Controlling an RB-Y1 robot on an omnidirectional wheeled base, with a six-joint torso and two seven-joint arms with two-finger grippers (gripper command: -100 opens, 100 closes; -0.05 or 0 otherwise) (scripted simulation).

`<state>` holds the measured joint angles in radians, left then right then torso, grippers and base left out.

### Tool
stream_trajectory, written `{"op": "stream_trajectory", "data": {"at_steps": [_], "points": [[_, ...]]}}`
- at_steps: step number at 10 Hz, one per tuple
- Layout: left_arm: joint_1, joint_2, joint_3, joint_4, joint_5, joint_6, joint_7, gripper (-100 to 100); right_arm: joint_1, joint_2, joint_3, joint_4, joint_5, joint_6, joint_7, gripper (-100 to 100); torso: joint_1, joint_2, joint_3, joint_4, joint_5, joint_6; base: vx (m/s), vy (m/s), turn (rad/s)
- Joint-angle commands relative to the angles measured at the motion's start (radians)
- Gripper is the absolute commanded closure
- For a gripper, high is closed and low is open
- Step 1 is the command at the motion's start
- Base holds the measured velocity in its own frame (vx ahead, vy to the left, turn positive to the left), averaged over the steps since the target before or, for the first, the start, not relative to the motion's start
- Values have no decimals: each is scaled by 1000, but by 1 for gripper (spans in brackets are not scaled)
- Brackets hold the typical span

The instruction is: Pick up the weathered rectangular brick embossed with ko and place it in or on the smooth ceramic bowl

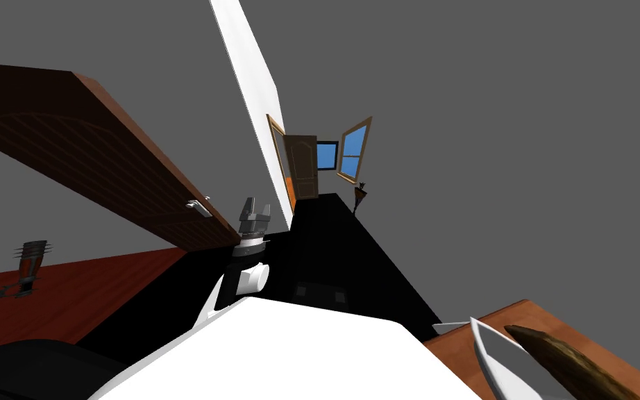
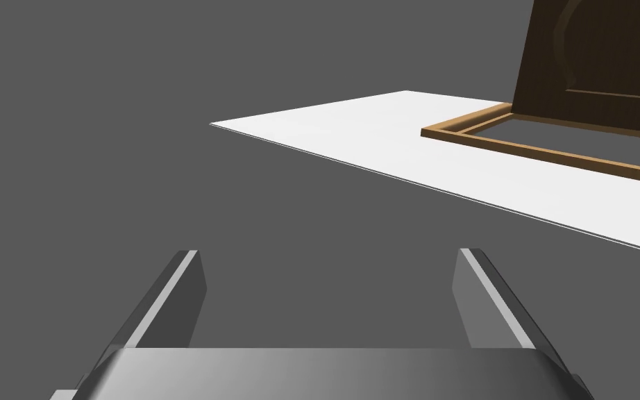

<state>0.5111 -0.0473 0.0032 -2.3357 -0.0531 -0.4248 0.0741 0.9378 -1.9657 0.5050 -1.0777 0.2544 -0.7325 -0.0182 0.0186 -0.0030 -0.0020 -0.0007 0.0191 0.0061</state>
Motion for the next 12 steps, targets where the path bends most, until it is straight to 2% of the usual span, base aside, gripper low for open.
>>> {"op": "stream_trajectory", "data": {"at_steps": [1, 3, 4, 8, 9, 10, 11, 12], "points": [[0, 0, 0, 0, 0, 0, 0, 0, -5, 14, -11, 9, 26, -38, -16, 100, 0, 0, 0, 0, 0, 0, 66, -60, -66], [0, 0, 0, 0, 0, 0, 0, 0, -4, 14, -8, 7, 21, -38, -11, 100, 2, 1, 1, 0, 1, -1, 30, -32, -17], [0, 0, 0, 0, 0, 0, 0, 0, -4, 15, -9, 8, 23, -42, -14, -100, 4, 3, 1, 1, 2, -1, 0, 0, 0], [0, 0, 0, 0, 0, 0, 0, 0, -4, 15, -9, 8, 23, -42, -14, -100, 7, 4, 3, 1, 3, -1, 0, 0, 0], [0, 0, 0, 0, 0, 0, 0, 0, -4, 15, -9, 8, 23, -42, -14, 0, 7, 4, 3, 1, 3, -1, 0, 0, 0], [0, 0, 0, 0, 0, 0, 0, 0, 14, 34, 9, 37, -18, -64, 31, -100, 7, 4, 3, 1, 3, -1, 37, 4, 45], [0, 0, 0, 0, 0, 0, 0, 0, 32, 53, 26, 66, -58, -86, 68, -100, 7, 3, 2, 1, 3, -1, 89, -14, 67], [0, 0, 0, 0, 0, 0, 0, 0, 32, 53, 26, 66, -58, -86, 77, -100, 6, 0, 0, 0, 3, -1, 82, -15, 22]]}}
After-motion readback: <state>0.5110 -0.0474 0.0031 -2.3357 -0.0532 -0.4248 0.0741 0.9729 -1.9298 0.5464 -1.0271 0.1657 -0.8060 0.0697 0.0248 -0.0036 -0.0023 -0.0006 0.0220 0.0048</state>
